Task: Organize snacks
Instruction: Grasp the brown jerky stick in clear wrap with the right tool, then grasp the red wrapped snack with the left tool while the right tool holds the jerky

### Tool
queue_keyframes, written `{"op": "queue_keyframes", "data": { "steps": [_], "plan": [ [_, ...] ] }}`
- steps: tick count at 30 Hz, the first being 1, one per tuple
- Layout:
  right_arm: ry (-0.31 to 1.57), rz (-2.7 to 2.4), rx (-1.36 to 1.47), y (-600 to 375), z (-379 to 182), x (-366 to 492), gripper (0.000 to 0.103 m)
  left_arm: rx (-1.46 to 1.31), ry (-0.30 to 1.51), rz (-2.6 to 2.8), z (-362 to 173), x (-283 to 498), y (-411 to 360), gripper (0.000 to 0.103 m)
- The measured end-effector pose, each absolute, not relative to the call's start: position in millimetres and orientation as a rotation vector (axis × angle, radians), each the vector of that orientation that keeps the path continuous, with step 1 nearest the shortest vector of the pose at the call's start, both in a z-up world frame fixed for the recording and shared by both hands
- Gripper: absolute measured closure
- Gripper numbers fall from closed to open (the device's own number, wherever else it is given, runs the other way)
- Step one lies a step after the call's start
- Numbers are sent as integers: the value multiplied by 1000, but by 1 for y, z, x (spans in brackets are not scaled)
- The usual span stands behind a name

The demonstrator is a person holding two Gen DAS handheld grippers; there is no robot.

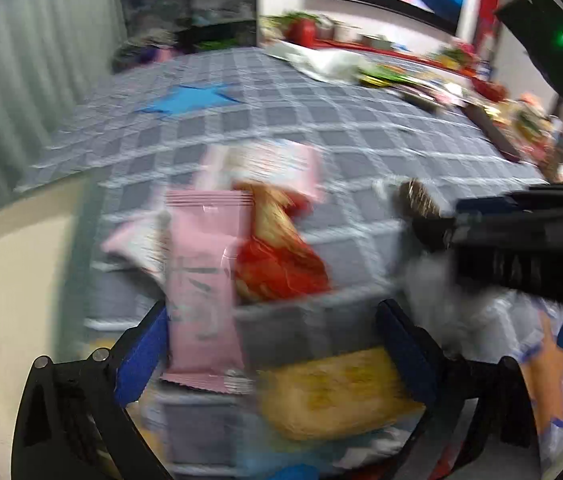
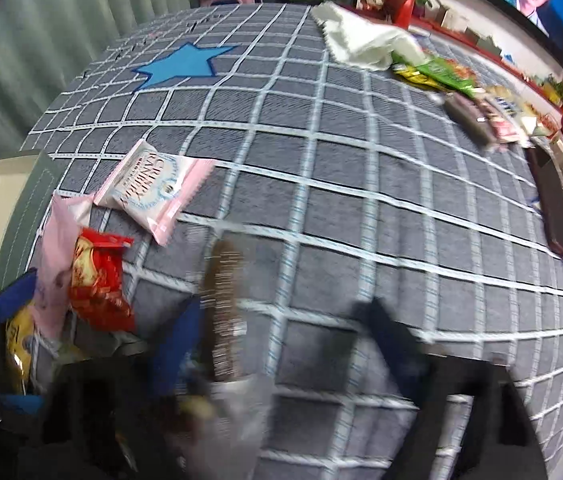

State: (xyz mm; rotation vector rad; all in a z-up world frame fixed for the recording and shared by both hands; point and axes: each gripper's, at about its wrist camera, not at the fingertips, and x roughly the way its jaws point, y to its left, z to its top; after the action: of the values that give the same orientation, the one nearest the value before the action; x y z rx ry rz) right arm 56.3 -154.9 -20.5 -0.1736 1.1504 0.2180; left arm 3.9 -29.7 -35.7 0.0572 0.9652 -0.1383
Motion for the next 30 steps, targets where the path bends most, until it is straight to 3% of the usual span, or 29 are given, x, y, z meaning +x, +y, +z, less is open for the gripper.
{"op": "queue_keyframes", "data": {
  "steps": [1,6,7,8,10,22,24,25,27,29,30],
  "plan": [
    [1157,209,-162,-169,-18,50,70,67,965,-143,-35,2,-32,3],
    [1199,205,-70,-235,-16,26,70,-8,893,-149,-17,-11,-25,3],
    [1202,202,-52,-245,-15,21,62,-22,899,-136,-15,-10,-19,3],
    [1208,184,-40,-254,-16,18,34,-50,897,-134,-14,-11,-18,3],
    [1229,150,-4,-263,-19,20,6,-75,913,-120,-12,-9,-14,3],
    [1196,79,42,-270,-17,19,7,-42,1030,-56,3,22,-84,2],
    [1179,74,-57,-257,-21,20,10,-52,1054,-50,-4,32,-92,2],
    [1166,80,-78,-254,-21,19,16,-57,1063,-48,-7,35,-94,2],
    [1146,104,-89,-253,-16,16,33,-63,1081,-38,-13,42,-97,2],
    [1138,106,-87,-258,-13,15,66,-51,1095,-28,-20,48,-99,2],
    [1138,106,-79,-262,-12,15,68,-38,1108,-18,-26,50,-100,2]
  ]
}}
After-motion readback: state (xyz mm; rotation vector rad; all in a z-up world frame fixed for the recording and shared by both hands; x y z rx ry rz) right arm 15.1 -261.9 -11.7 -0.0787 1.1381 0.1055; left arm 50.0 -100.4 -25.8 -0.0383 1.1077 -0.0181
